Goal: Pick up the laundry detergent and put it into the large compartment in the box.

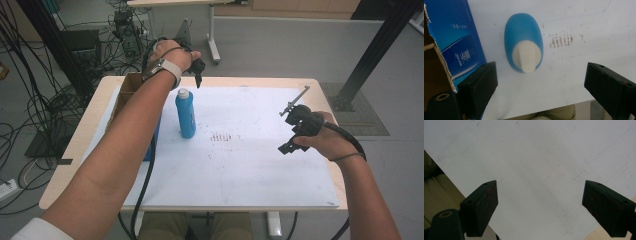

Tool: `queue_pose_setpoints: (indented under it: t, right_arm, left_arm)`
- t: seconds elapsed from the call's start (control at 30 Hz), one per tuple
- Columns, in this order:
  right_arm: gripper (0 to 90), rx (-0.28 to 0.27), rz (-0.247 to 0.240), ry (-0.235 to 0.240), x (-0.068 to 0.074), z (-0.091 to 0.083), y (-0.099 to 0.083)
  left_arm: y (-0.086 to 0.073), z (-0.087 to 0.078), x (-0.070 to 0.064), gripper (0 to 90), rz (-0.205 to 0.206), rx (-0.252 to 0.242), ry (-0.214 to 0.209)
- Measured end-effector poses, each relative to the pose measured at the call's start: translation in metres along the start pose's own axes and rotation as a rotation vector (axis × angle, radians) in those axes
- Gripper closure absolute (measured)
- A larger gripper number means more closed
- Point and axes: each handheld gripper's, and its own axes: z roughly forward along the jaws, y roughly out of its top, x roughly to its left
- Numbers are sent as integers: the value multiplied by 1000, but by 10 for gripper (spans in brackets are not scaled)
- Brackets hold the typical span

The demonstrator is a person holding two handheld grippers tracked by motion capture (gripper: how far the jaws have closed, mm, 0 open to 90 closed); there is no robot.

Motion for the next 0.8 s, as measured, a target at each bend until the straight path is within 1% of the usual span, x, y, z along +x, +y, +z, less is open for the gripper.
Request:
queue_pose_setpoints:
  t: [0.4,0.57,0.7,0.73,0.8]
  right_arm:
    - [130,-3,-4,-1,1,-2,2]
    - [130,-5,-4,-1,1,-2,1]
    - [130,-1,-4,-2,1,-2,2]
    - [130,-1,-4,0,1,-2,2]
    - [130,-3,-6,-1,1,-2,3]
  left_arm:
    - [-2,-1,1,119,2,-7,-1]
    - [-1,0,0,119,10,-2,-4]
    - [-1,-1,0,119,8,-5,-5]
    - [-2,-1,0,119,2,-7,-6]
    - [-2,-1,1,119,6,-6,-4]
